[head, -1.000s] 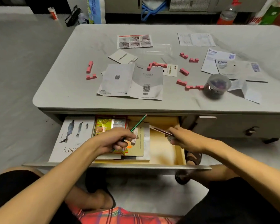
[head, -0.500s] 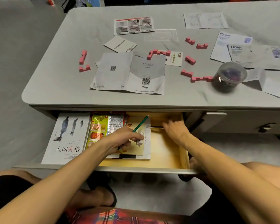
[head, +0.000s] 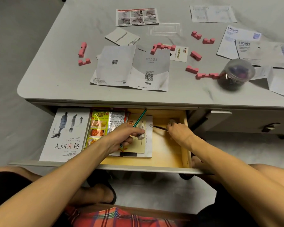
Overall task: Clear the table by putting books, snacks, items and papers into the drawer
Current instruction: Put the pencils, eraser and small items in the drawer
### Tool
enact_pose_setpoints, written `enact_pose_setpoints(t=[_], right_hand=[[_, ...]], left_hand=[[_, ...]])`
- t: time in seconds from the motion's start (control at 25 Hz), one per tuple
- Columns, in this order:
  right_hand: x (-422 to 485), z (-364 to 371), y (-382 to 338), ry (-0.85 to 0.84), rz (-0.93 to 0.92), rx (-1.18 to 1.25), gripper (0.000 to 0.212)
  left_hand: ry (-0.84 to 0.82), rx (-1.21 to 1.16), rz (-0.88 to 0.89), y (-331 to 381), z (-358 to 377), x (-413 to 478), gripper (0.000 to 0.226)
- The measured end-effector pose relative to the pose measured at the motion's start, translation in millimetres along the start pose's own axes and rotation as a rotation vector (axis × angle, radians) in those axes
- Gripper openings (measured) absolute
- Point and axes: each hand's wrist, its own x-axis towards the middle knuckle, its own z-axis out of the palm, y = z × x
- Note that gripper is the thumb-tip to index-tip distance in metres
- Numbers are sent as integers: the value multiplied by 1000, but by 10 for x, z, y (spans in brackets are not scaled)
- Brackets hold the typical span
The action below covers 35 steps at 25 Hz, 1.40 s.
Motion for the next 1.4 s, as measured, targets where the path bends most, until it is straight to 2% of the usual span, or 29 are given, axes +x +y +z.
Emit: enact_pose_setpoints(t=[0.12, 0.36, 0.6, 0.68, 0.8, 0.92, 1.04, 1.24, 1.4], right_hand=[[-2, 21, -47, -38, 61, 48, 26], [6, 75, -115, -10, 137, 157, 35], [39, 28, -255, -168, 302, 678, 36], [81, 54, -376, -163, 368, 788, 39], [175, 112, -502, -195, 373, 872, 37], [238, 172, -551, -162, 407, 919, 27], [301, 228, -569, -116, 403, 930, 31], [389, 242, -650, -50, 433, 904, 22], [425, 215, -576, 4, 492, 1046, 17]], left_hand=[[18, -63, 20, 2, 1, -9, 17], [-20, -21, -46, -41, -12, 30, 18], [-61, -24, -83, 27, -163, 46, 15], [-34, 26, -62, 24, -155, 36, 22], [2, 17, -54, 1, -144, 53, 28], [11, 2, -64, -8, -131, 79, 21], [1, -15, -71, 6, -112, 82, 17], [-13, -50, -77, 47, -124, 81, 17], [-16, -35, -78, 43, -137, 82, 19]])
